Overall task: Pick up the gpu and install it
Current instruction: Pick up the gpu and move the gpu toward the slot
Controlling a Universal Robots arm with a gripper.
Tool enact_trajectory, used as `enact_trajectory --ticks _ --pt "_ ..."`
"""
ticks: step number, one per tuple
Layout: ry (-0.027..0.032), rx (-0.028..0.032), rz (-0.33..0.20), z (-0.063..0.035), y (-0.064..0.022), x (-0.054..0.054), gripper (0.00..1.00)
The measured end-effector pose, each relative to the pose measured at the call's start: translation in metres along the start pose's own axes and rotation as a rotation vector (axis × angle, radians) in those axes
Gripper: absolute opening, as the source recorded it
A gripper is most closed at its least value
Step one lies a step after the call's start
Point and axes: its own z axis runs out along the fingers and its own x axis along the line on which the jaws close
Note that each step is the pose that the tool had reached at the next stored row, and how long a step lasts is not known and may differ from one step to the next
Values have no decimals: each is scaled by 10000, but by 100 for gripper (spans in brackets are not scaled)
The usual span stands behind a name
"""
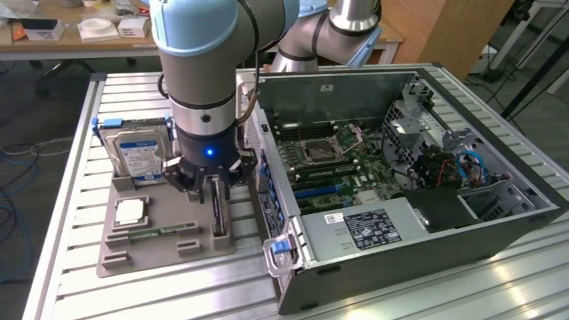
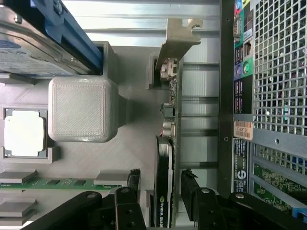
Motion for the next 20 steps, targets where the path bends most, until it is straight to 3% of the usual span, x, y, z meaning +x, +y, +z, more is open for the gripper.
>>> enact_trajectory --ticks 2,3,10,12,13,20 --pt "-1 0 0 0 0 0 49" --pt "0 0 0 0 0 0 55" --pt "-1 0 0 0 0 0 55" --pt "0 0 0 0 0 0 53" --pt "-1 -1 0 0 0 0 46" --pt "-1 0 0 0 0 0 46"
